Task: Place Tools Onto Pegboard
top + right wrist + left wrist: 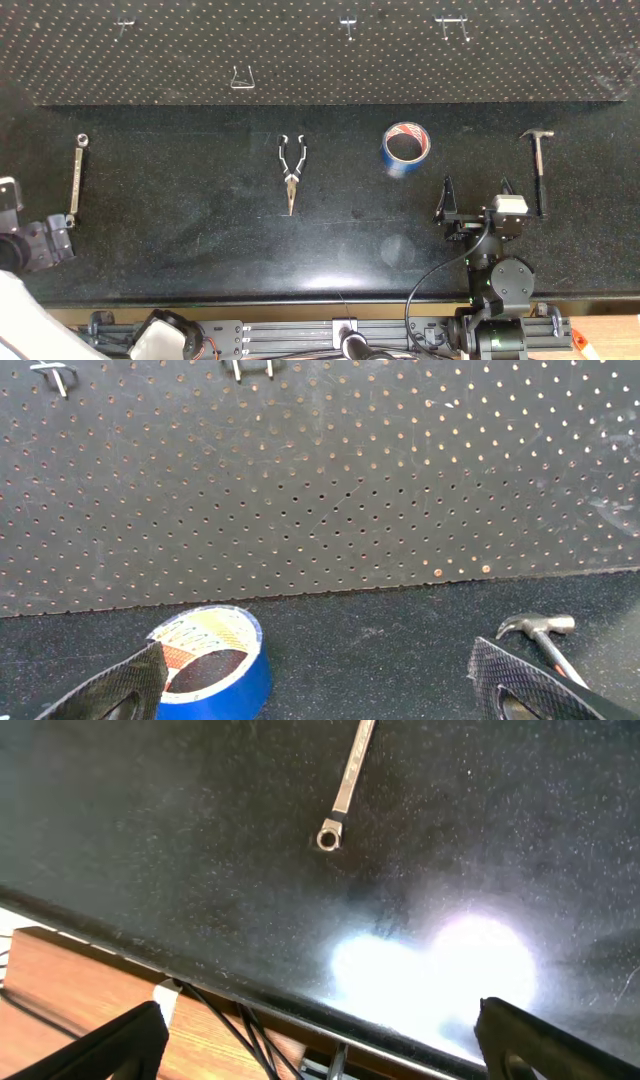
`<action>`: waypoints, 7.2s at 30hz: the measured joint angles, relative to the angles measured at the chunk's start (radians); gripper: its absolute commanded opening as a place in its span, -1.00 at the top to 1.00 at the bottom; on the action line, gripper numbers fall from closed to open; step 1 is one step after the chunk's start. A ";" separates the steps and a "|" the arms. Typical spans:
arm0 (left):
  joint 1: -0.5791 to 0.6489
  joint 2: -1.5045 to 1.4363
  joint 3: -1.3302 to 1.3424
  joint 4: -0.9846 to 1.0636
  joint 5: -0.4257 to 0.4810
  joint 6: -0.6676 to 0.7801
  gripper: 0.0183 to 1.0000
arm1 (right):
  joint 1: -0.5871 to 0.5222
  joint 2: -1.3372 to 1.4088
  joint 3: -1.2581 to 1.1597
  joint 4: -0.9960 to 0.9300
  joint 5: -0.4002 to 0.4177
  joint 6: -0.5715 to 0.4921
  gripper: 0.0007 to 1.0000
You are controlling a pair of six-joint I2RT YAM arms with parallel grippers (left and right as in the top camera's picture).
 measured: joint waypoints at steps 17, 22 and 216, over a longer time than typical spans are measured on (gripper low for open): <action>0.017 0.322 0.003 0.228 0.191 0.090 -0.99 | 0.000 0.000 0.000 0.000 0.000 0.000 -0.96; 0.017 0.430 0.003 0.309 0.238 0.119 -0.99 | 0.000 0.000 0.000 0.000 0.000 0.000 -0.96; -0.175 0.180 0.010 0.473 0.284 -0.083 0.98 | 0.000 0.000 0.000 0.000 0.000 0.000 -0.96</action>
